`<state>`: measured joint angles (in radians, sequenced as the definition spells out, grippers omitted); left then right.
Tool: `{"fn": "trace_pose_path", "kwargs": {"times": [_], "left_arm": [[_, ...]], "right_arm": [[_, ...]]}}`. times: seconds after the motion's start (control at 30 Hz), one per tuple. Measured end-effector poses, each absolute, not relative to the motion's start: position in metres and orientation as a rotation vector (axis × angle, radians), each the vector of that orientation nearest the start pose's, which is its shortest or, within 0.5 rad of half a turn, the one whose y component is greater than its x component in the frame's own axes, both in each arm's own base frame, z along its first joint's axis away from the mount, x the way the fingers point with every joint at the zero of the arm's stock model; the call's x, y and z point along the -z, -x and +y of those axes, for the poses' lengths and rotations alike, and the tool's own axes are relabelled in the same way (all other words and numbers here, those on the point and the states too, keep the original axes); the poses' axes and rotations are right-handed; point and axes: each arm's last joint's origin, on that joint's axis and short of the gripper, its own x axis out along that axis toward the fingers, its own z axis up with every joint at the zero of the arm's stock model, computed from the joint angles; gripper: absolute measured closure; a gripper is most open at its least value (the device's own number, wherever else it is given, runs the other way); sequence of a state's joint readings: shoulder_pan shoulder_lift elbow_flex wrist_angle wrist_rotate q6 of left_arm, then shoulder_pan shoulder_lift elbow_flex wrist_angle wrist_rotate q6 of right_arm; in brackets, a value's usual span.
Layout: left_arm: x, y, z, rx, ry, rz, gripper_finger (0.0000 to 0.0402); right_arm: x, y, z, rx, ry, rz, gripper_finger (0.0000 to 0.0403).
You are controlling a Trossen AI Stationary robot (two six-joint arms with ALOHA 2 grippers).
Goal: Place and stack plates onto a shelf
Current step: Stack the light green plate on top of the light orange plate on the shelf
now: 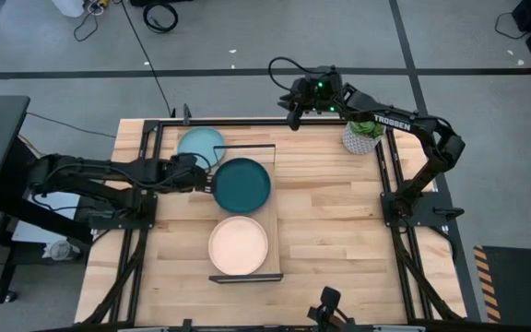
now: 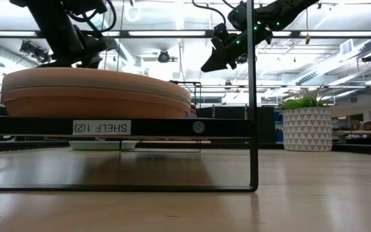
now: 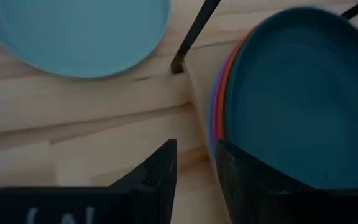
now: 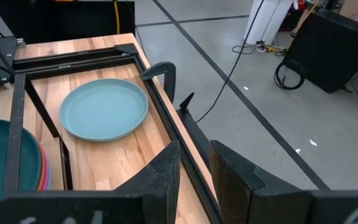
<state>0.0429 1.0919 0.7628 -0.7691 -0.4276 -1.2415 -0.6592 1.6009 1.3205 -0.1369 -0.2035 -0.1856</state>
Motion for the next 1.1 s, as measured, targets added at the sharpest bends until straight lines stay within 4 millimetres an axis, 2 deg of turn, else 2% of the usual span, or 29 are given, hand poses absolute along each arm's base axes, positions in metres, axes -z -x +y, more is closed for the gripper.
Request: {"fn": "trace_pose_path", "kwargs": {"times": [0.27,0.47,0.57,0.7,0.87,1.0,1.1], "left_arm": [[-0.232,-0.192,0.021,-0.967,0.727,0.701,0.0286],[-0.23,-0.188,0.028,-1.016,0.699,0.73,0.0324],[-0.223,-0.184,0.036,-1.015,0.763,0.711,0.0352],[-0.205,-0.175,0.05,-0.912,0.953,0.648,0.039],[-0.195,-0.153,0.065,-0.956,1.032,0.554,0.0389],[-0.191,-0.138,0.081,-1.007,1.026,0.559,0.0389],[-0.185,-0.128,0.097,-1.057,1.108,0.53,0.0392]], "right_arm": [[-0.319,-0.293,-0.223,0.42,0.003,0.416,0.0309],[-0.319,-0.292,-0.224,0.423,0.003,0.416,0.0309],[-0.319,-0.292,-0.224,0.423,0.005,0.415,0.0309],[-0.319,-0.292,-0.224,0.423,0.006,0.415,0.0309],[-0.319,-0.292,-0.224,0.423,0.003,0.415,0.0309],[-0.319,-0.292,-0.224,0.424,-0.001,0.414,0.0309],[-0.319,-0.292,-0.224,0.424,0.0,0.413,0.0309]]}}
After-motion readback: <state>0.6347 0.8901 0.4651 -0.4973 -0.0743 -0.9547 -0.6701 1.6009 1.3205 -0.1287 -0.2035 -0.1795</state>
